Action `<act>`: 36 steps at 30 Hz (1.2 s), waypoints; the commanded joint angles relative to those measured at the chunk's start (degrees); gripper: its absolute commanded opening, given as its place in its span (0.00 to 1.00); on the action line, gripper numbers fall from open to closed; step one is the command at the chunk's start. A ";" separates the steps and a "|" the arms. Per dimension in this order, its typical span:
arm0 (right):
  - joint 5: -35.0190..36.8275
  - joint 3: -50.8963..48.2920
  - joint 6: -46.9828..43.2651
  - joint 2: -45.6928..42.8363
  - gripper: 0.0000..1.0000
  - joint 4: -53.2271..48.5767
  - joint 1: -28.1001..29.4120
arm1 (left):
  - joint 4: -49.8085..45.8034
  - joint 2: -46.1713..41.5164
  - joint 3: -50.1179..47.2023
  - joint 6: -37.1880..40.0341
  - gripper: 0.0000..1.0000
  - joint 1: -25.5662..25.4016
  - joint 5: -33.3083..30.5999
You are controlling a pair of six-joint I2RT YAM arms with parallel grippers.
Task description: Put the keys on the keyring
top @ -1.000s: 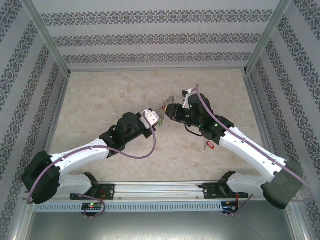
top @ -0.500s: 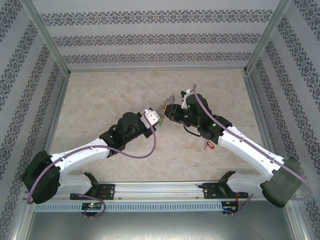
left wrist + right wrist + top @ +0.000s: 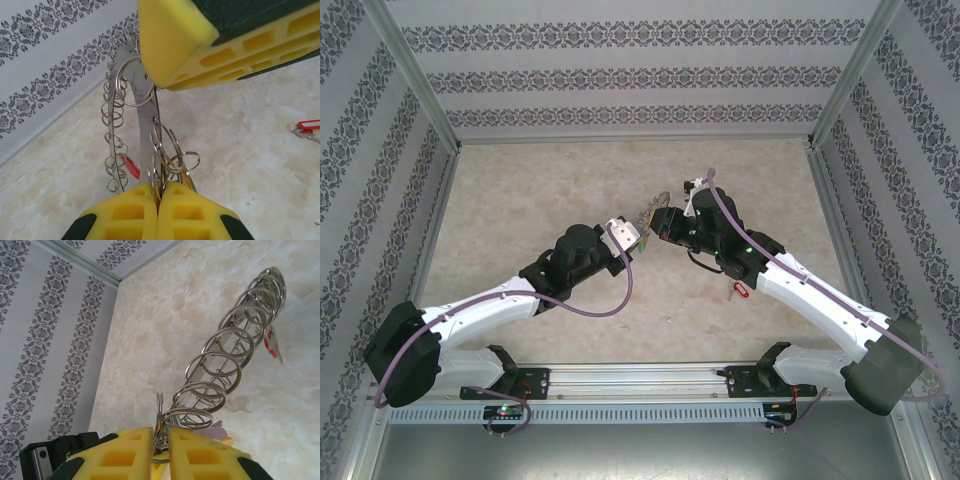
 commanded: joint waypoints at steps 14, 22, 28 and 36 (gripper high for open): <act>2.20 2.33 0.84 -0.40 0.25 -0.01 0.57 | 1.41 -0.32 2.45 -0.10 0.00 -0.77 0.58; 2.99 3.34 0.53 0.30 0.26 -1.43 0.68 | 1.48 -0.18 2.52 -0.02 0.00 -0.78 0.49; 3.30 4.68 -0.09 1.54 0.25 -4.01 1.10 | 1.49 0.11 2.64 -0.03 0.00 -0.86 0.51; 3.63 4.97 -0.43 2.20 0.21 -4.16 1.18 | 1.39 0.17 2.66 0.07 0.00 -0.86 0.23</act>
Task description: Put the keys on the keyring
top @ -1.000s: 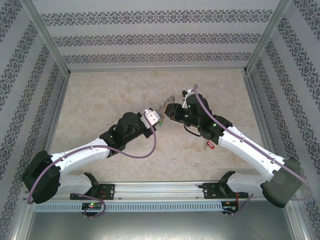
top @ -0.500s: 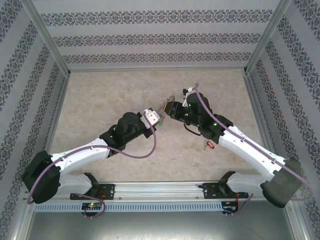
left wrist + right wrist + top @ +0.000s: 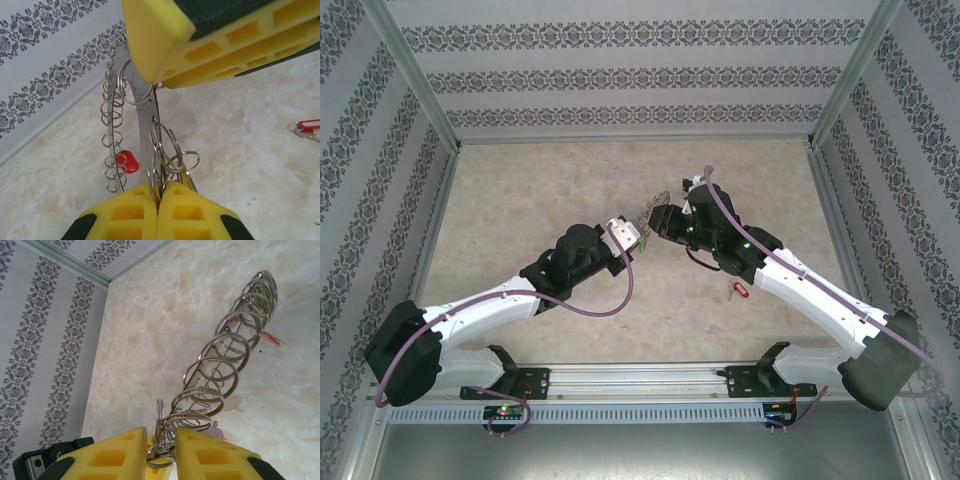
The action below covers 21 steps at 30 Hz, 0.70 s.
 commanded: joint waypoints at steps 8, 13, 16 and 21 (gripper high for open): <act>1.57 2.82 -2.42 0.82 0.06 -2.50 0.71 | 1.24 -0.16 2.49 0.34 0.00 -0.86 -0.18; 1.59 2.76 -2.77 0.34 0.02 -3.09 0.76 | 1.27 -0.08 2.45 0.34 0.00 -0.91 -0.29; 1.04 2.78 -3.43 -0.06 0.00 -3.64 0.65 | 1.38 -0.14 2.32 0.29 0.00 -0.88 -0.54; -0.49 2.69 -3.78 -0.82 0.00 -4.70 0.17 | 1.26 -0.07 2.28 0.69 0.00 -0.86 -1.25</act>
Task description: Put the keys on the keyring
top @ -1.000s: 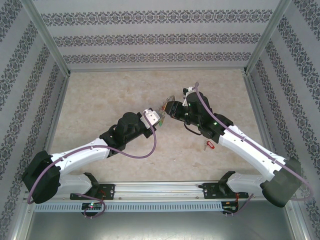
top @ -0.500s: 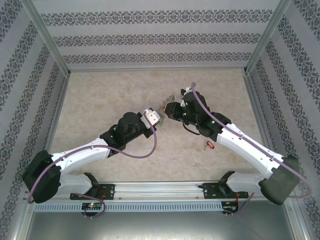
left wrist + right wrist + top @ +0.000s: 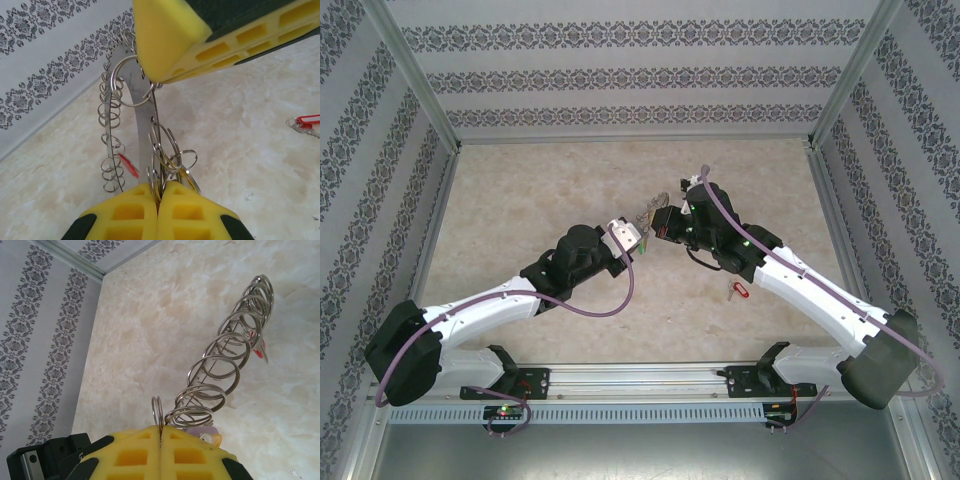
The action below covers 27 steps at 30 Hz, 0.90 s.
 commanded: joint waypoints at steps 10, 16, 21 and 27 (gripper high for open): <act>-2.79 1.14 -2.12 -2.57 0.00 -4.87 -0.41 | 1.98 0.26 2.50 0.67 0.00 -0.60 -1.96; -6.15 1.73 -7.00 -2.58 0.00 -9.58 -1.50 | 1.44 0.17 2.62 0.67 0.00 -0.59 -3.03; -7.71 4.65 -14.81 -1.57 0.00 -15.82 -2.02 | 1.51 0.12 2.67 0.92 0.00 -0.60 -2.57; -6.78 4.17 -14.78 -2.01 0.03 -13.17 -2.27 | 1.69 0.37 2.79 1.44 0.00 -0.60 -1.48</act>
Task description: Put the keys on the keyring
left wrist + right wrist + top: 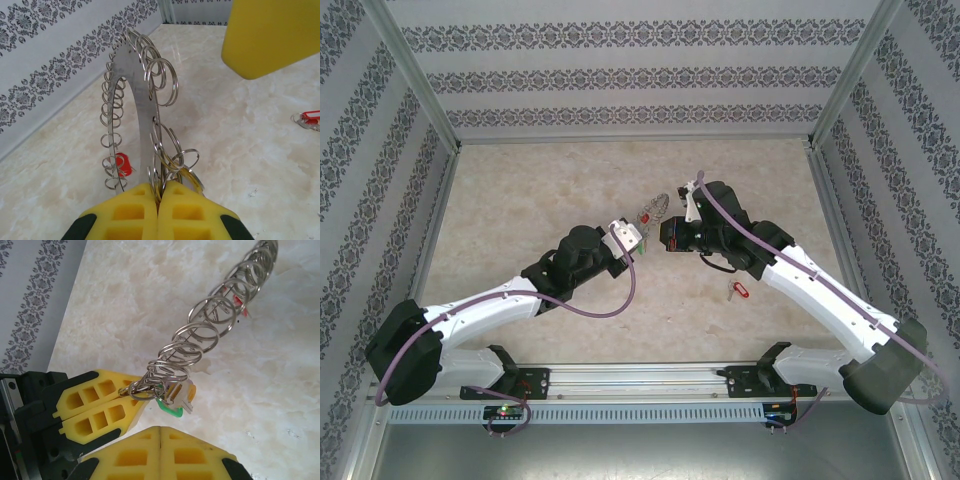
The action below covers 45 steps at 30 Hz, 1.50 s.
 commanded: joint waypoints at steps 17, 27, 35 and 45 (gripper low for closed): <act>-8.70 -24.15 -37.72 -13.96 0.28 33.12 -0.84 | 5.32 -3.94 0.79 0.72 0.00 -0.16 6.41; -10.45 -28.52 -37.08 -12.94 0.31 45.31 -1.70 | 4.10 -6.59 -0.04 0.12 0.00 -0.16 8.14; -9.41 -30.17 -38.46 -14.07 0.30 48.88 -1.97 | 3.63 -6.80 -0.01 0.03 0.00 -0.10 8.59; -8.31 -31.20 -39.04 -15.51 0.29 50.46 -2.56 | 3.27 -6.87 -0.08 0.30 0.00 -0.10 8.63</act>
